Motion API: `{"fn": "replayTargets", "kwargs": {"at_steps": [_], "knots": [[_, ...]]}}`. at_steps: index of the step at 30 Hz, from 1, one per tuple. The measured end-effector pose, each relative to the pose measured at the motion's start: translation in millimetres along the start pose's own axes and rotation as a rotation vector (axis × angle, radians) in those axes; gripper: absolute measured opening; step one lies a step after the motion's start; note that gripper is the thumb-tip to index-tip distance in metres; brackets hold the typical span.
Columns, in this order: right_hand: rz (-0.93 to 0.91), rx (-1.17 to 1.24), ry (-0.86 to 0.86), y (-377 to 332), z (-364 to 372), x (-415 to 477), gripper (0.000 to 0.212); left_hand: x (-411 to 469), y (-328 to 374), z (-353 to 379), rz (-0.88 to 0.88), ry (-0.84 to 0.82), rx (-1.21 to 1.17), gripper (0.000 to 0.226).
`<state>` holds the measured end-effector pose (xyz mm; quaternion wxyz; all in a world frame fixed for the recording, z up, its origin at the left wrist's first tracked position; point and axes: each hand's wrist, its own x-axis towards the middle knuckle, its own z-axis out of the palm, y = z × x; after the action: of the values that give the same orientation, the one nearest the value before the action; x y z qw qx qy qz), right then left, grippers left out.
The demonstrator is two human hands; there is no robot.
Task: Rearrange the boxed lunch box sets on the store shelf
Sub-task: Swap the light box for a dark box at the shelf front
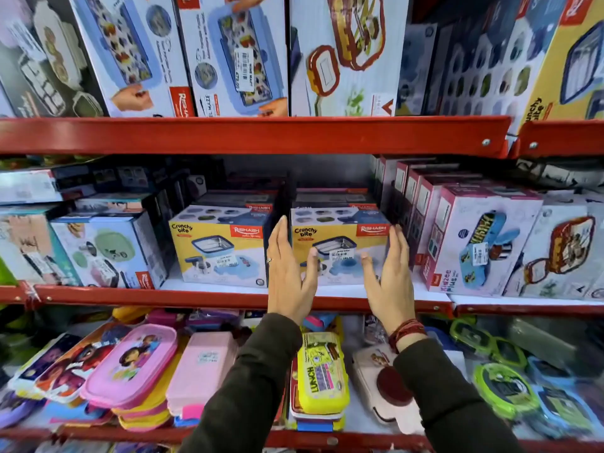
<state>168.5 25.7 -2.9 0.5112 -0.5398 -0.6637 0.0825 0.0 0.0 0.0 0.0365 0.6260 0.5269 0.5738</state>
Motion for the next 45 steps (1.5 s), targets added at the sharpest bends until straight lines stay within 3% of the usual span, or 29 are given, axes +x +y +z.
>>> {"fn": "replayTargets", "kwargs": {"at_steps": [6,11,13,20,22,25,28,30,32,35,38,45], "knots": [[0.282,-0.043,-0.199,38.4,8.9,10.1,0.055,-12.4,-19.1,15.6,-0.377,-0.173,-0.007,0.068],[0.343,-0.128,-0.274,48.5,9.9,13.6,0.045,-7.5,-34.0,18.1,-0.464,-0.206,-0.019,0.071],[0.327,-0.05,-0.205,50.9,7.4,11.5,0.047,-7.5,-22.1,9.3,-0.454,-0.218,-0.038,0.069],[0.244,0.331,0.034,45.8,-13.4,4.8,0.041,-10.7,-25.5,-14.0,-0.216,-0.308,-0.13,0.098],[0.224,0.382,0.109,36.1,-19.1,4.9,0.034,-9.5,-24.6,-17.0,-0.187,-0.272,-0.166,0.091],[0.23,0.444,0.191,20.9,-27.6,6.4,0.028,-6.4,-21.4,-21.4,-0.176,-0.169,-0.243,0.064],[0.199,0.512,0.17,18.1,-33.0,7.0,0.022,-2.3,-16.3,-25.0,-0.211,-0.076,-0.297,0.039],[0.145,0.544,0.095,22.0,-35.4,4.4,0.03,0.5,-14.5,-26.4,-0.237,-0.032,-0.333,0.035],[0.101,0.547,0.012,26.8,-36.3,2.8,0.05,1.6,-14.2,-28.1,-0.268,-0.049,-0.38,0.04],[0.071,0.508,-0.031,31.5,-32.8,3.5,0.07,2.3,-20.3,-28.0,-0.208,-0.147,-0.332,0.067],[0.111,0.502,-0.005,33.0,-27.8,7.6,0.063,6.2,-23.0,-21.3,-0.175,-0.099,-0.263,0.069],[0.114,0.415,-0.004,32.1,-12.1,20.5,0.049,20.3,-17.2,-8.8,-0.338,0.021,-0.303,0.05]]}}
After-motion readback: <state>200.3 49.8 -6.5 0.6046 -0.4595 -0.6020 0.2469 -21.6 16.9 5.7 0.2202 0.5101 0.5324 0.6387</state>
